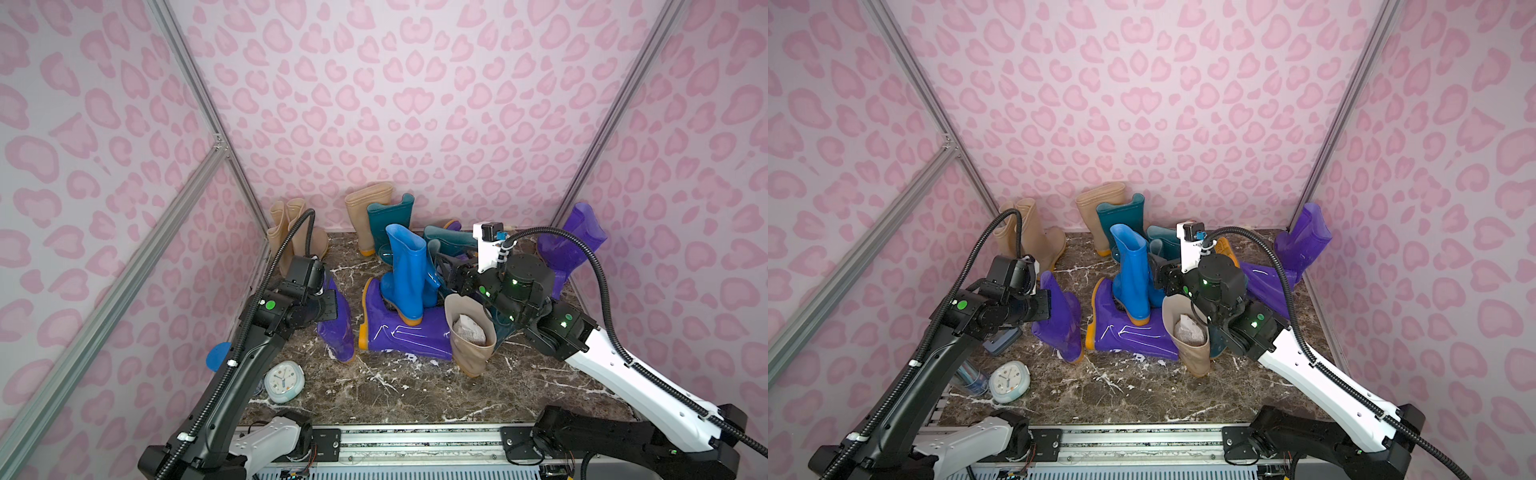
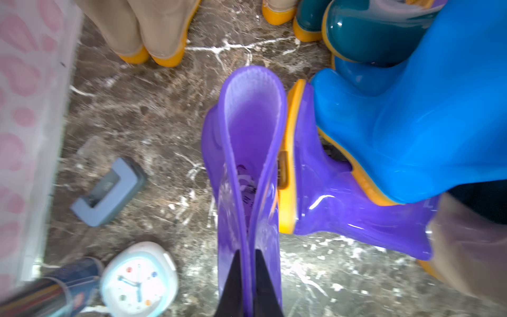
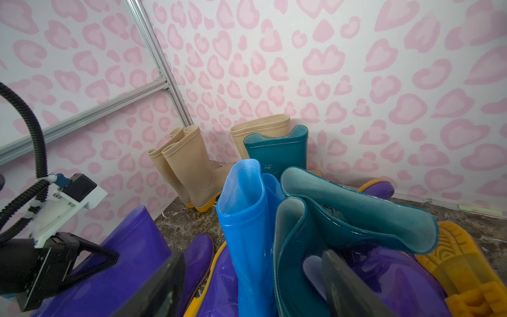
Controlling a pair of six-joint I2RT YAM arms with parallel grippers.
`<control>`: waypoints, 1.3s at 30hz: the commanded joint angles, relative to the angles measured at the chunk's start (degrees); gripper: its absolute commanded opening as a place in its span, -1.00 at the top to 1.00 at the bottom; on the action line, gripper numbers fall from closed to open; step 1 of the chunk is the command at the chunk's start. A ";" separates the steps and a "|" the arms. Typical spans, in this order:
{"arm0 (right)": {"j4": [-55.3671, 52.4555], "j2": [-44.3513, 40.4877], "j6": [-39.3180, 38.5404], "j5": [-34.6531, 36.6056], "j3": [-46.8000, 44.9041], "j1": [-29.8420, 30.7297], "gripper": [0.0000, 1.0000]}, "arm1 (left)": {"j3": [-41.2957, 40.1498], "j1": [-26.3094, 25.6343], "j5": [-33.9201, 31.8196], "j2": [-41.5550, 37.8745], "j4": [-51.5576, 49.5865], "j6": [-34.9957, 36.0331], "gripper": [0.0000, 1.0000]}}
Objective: Match and arrange rain boots in pairs
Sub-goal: Adjust the rain boot at the center of the board.
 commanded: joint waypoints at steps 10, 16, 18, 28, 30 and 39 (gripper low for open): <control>4.47 1.34 -0.20 -3.01 -0.93 -2.06 -0.59 | 5.53 4.10 -14.46 4.95 8.43 18.82 0.96; 5.07 2.45 1.17 -7.02 -0.84 -4.50 -0.59 | 1.18 15.02 -4.11 5.35 12.48 18.51 0.96; 4.85 2.81 1.26 -7.73 -0.25 -4.82 -0.59 | -0.06 16.61 -1.58 5.51 13.10 18.67 0.96; 5.33 4.28 1.92 -8.78 0.79 -5.00 -0.58 | -0.38 17.23 7.08 3.06 10.69 19.00 0.96; 5.31 4.24 1.97 -8.30 0.77 -5.00 -0.57 | -0.17 17.29 9.36 1.82 9.51 18.56 0.96; 5.34 4.94 1.70 -6.98 1.48 -5.53 -0.60 | -0.44 17.24 4.53 3.32 5.40 16.25 0.49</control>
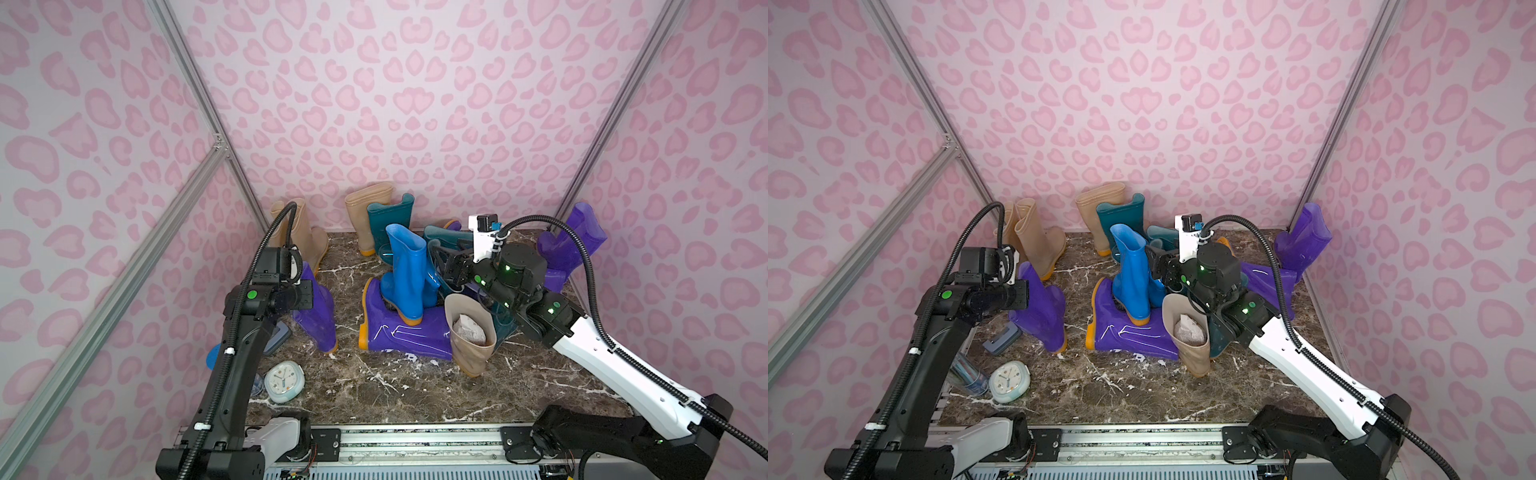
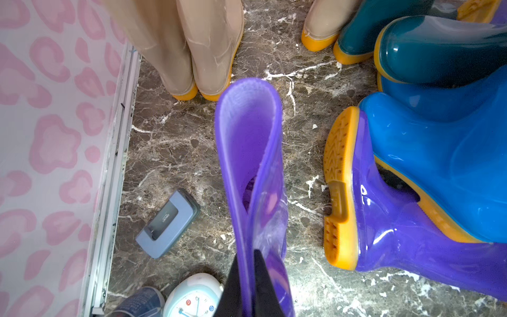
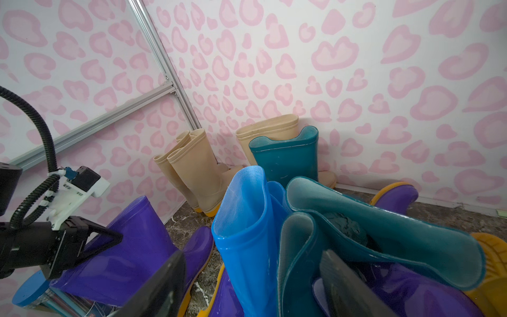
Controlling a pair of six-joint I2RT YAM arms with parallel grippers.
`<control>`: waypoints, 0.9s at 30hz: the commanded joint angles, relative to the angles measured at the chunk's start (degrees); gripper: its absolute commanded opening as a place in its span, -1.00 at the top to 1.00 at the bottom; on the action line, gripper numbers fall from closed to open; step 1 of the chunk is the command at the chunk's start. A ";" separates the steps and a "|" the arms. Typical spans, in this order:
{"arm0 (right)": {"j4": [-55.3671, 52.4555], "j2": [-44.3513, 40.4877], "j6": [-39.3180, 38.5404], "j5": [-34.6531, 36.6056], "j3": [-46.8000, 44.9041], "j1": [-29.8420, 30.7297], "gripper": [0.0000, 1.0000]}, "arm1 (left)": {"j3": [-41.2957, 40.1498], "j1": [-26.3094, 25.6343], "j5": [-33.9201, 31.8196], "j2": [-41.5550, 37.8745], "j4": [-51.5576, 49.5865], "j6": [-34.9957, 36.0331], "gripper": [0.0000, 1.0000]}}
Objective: Match and arrange rain boots in pairs
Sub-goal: Adjust the rain boot at the center of the board.
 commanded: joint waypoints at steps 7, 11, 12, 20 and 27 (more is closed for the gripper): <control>0.90 0.04 -0.42 1.33 0.50 -0.19 -0.60 | 6.89 -0.09 -2.59 1.91 -4.99 -2.26 -0.27; 1.26 -0.22 -0.51 1.69 -0.04 -0.27 -0.61 | 11.84 -0.38 -1.52 2.32 -7.35 -2.84 -0.35; 1.28 -0.22 -0.38 1.75 -0.10 -0.28 -0.61 | 13.18 -0.49 -1.17 2.91 -8.96 -2.99 -0.39; 1.76 -0.65 -0.53 1.80 -0.98 -0.78 -0.66 | 5.81 -1.21 9.31 1.60 -6.00 -6.52 -0.68; 1.53 -1.47 -0.51 0.96 -0.99 -0.93 -0.64 | 1.95 -1.21 -0.99 3.19 -1.55 -7.55 0.88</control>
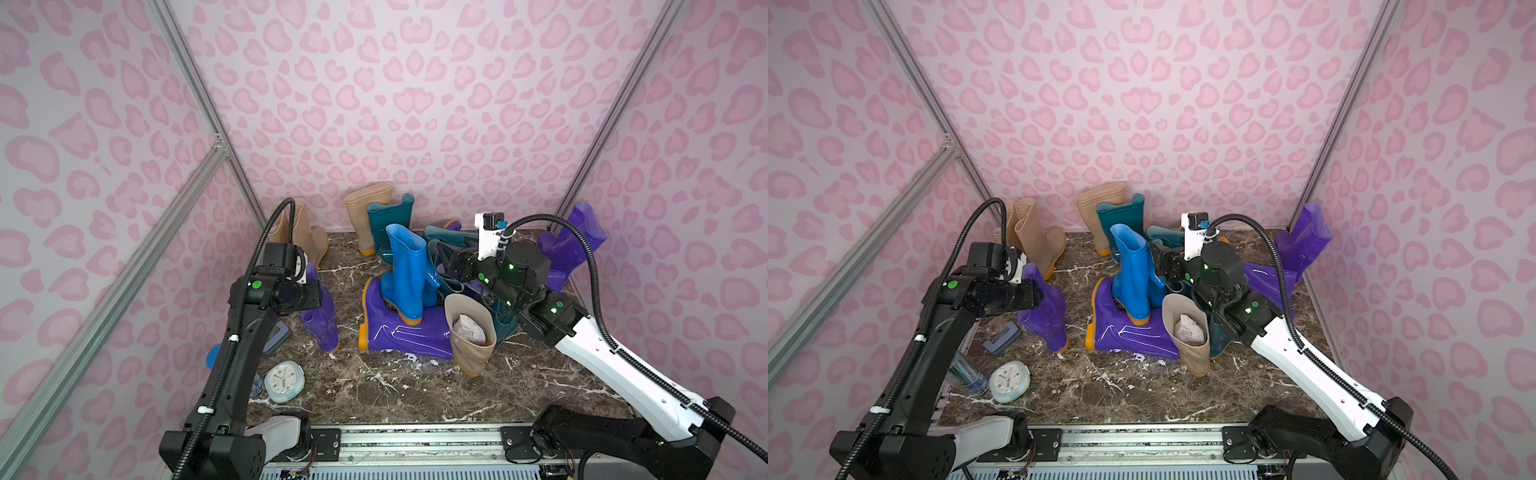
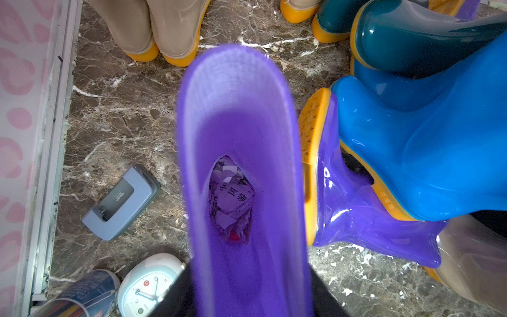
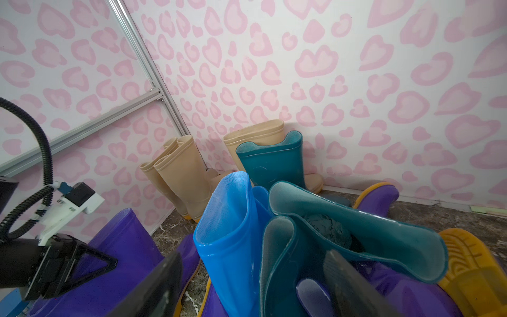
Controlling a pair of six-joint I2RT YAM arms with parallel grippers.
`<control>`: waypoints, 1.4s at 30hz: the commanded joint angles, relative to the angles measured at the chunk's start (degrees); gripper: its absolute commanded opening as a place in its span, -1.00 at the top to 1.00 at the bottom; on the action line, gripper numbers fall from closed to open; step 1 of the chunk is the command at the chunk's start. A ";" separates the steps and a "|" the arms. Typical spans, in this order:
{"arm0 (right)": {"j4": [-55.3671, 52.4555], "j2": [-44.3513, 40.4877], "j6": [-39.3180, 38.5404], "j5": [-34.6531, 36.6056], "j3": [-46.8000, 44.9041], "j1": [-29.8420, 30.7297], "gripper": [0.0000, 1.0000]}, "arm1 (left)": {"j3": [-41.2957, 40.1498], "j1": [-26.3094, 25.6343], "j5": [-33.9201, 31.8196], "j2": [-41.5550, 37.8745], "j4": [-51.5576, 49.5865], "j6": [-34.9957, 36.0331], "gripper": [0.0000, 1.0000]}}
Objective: Match and arrange rain boots in pairs
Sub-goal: Adjust the rain boot at the center of the board.
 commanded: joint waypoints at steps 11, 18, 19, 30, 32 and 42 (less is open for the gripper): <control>0.24 0.06 -0.59 -2.40 0.86 -0.10 -0.61 | 4.04 0.98 -21.74 1.70 3.43 7.44 0.96; 0.67 -0.15 -0.38 -2.89 0.82 -0.13 -0.61 | 0.84 1.42 -17.99 1.85 5.59 7.87 0.97; 0.88 -0.44 -0.33 -2.81 0.38 -0.15 -0.61 | -0.40 1.42 -16.42 1.54 6.54 7.89 0.96; 1.98 -2.03 0.63 -2.48 -2.46 -0.15 -0.61 | 1.14 1.33 -13.88 0.10 6.82 9.08 0.97; 1.94 -1.96 0.72 -2.79 -2.58 -0.15 -0.61 | 0.46 1.35 -14.06 -0.02 7.42 9.23 0.96; 1.67 -2.29 0.72 -2.86 -3.71 -0.15 -0.60 | -0.05 1.59 -14.37 1.40 8.50 7.30 0.96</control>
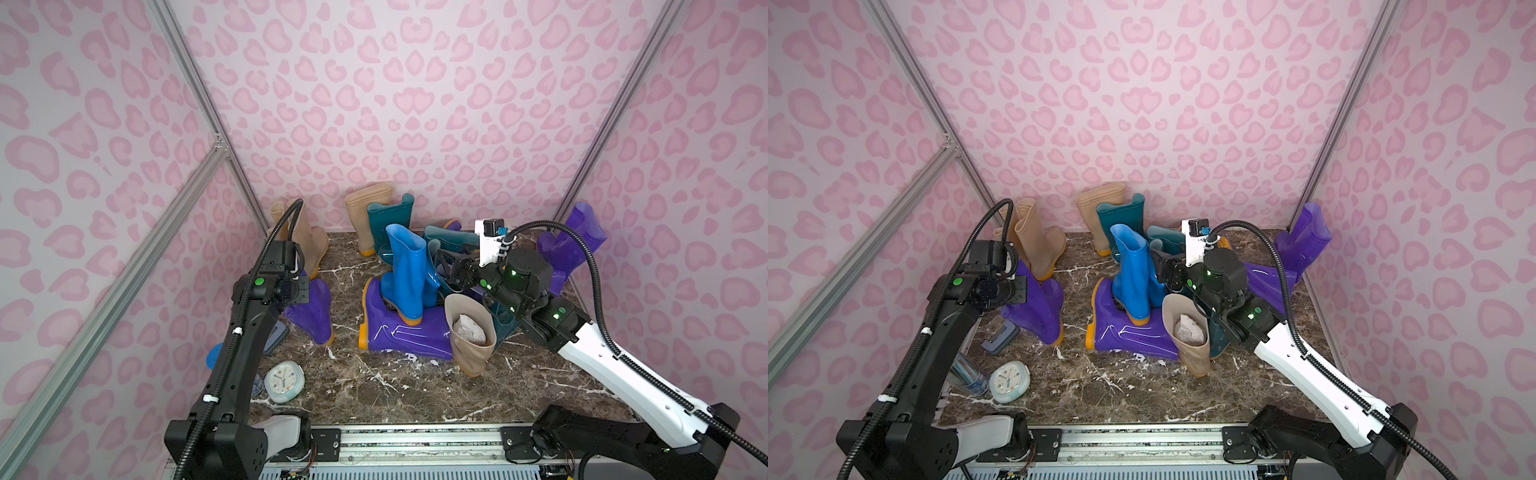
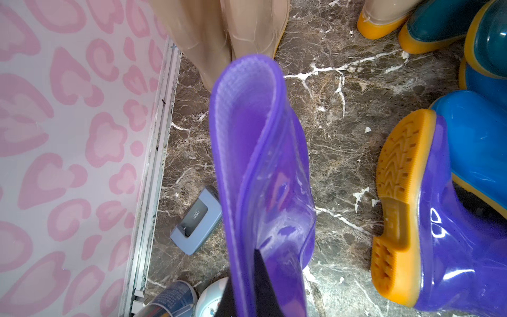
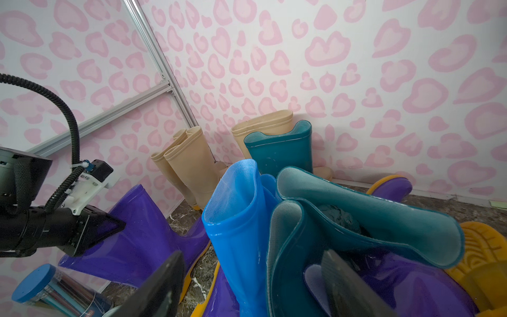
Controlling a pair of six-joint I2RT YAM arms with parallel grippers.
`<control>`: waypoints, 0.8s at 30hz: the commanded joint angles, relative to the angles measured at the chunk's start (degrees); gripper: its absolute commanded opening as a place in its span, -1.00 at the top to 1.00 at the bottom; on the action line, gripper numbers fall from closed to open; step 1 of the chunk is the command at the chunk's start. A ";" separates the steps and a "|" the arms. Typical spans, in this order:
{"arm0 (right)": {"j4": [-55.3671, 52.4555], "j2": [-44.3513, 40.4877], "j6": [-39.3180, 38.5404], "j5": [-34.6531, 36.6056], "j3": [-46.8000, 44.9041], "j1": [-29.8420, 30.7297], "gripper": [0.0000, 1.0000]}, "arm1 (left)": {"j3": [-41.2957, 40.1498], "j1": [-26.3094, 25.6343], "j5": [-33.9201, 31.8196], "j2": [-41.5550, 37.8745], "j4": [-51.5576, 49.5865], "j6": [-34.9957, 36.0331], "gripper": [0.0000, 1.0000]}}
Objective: Match and arrange rain boots in pairs
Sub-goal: Adjust the rain boot at the center of the board.
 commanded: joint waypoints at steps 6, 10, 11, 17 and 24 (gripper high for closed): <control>1.87 -0.24 0.15 -0.03 -0.85 -0.37 -0.60 | 4.83 0.05 2.14 0.35 1.42 0.06 0.97; 2.49 0.49 0.67 -0.71 -1.05 -0.43 -0.60 | 5.00 0.04 4.10 1.81 2.30 0.89 0.96; 2.73 0.59 0.81 -0.87 -1.16 -0.44 -0.60 | 4.68 0.11 3.88 2.60 2.34 1.47 0.96; 3.01 0.69 0.90 -1.54 -0.90 -0.44 -0.60 | 2.77 0.30 2.26 4.48 3.55 1.33 0.96; 3.08 0.20 0.92 -1.70 -1.33 -0.43 -0.60 | 5.58 0.39 2.18 1.62 -1.68 -1.64 0.96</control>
